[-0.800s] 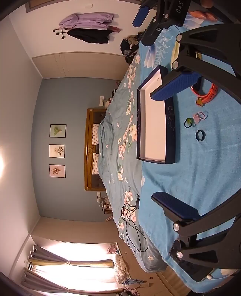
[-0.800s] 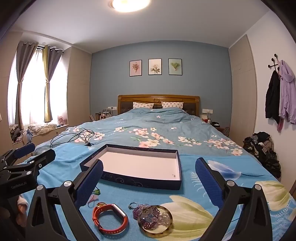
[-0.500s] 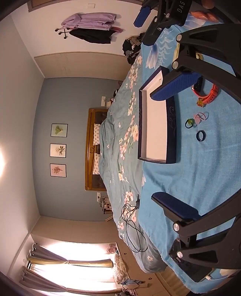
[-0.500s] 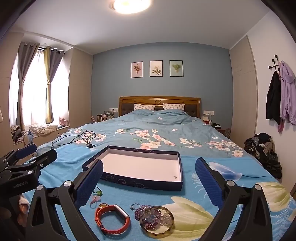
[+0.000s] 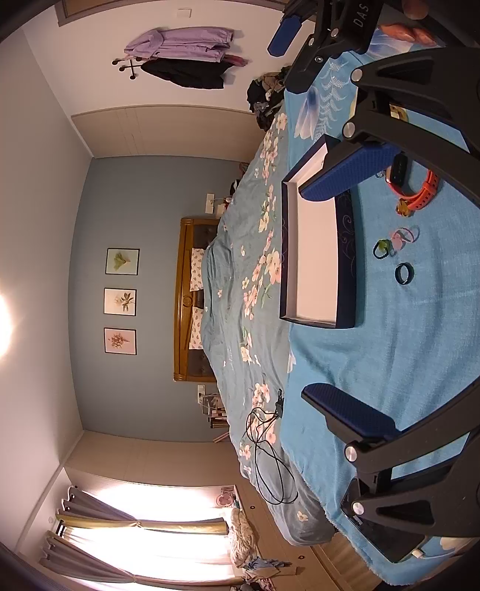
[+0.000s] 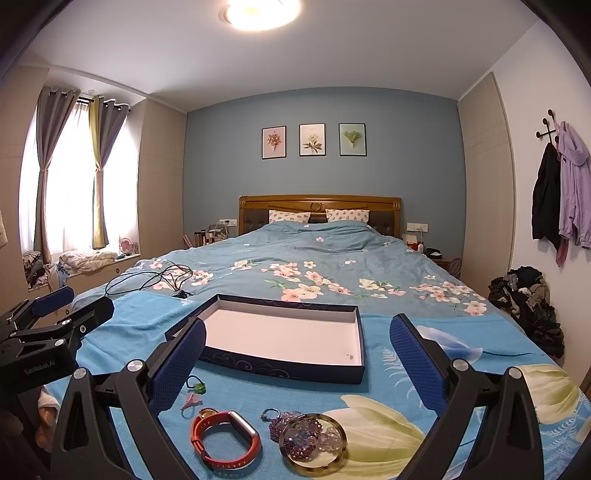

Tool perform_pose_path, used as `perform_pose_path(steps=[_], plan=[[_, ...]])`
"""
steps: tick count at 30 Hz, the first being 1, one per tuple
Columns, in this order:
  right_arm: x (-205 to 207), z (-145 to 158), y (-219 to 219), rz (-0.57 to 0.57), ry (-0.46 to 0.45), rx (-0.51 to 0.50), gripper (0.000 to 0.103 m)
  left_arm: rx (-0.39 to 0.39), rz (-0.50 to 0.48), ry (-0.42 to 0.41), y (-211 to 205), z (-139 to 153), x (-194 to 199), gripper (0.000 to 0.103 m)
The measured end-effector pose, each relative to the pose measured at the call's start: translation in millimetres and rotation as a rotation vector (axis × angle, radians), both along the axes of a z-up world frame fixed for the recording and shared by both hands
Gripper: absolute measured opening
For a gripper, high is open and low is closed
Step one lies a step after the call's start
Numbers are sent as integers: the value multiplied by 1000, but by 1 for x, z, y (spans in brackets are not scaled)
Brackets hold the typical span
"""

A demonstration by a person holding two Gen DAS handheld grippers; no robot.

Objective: Organize jewelry

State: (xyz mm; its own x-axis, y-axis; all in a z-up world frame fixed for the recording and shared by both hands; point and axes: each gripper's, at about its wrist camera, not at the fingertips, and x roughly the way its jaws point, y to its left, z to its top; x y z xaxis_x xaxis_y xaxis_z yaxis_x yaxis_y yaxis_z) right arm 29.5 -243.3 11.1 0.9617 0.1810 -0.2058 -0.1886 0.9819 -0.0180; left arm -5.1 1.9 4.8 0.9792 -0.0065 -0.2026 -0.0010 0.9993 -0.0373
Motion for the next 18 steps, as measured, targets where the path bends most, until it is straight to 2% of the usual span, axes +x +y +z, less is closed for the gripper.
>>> perform_pose_path(steps=[18], plan=[[-1, 1, -4, 8, -5, 12, 96, 1, 1, -6, -1, 5, -4, 97]])
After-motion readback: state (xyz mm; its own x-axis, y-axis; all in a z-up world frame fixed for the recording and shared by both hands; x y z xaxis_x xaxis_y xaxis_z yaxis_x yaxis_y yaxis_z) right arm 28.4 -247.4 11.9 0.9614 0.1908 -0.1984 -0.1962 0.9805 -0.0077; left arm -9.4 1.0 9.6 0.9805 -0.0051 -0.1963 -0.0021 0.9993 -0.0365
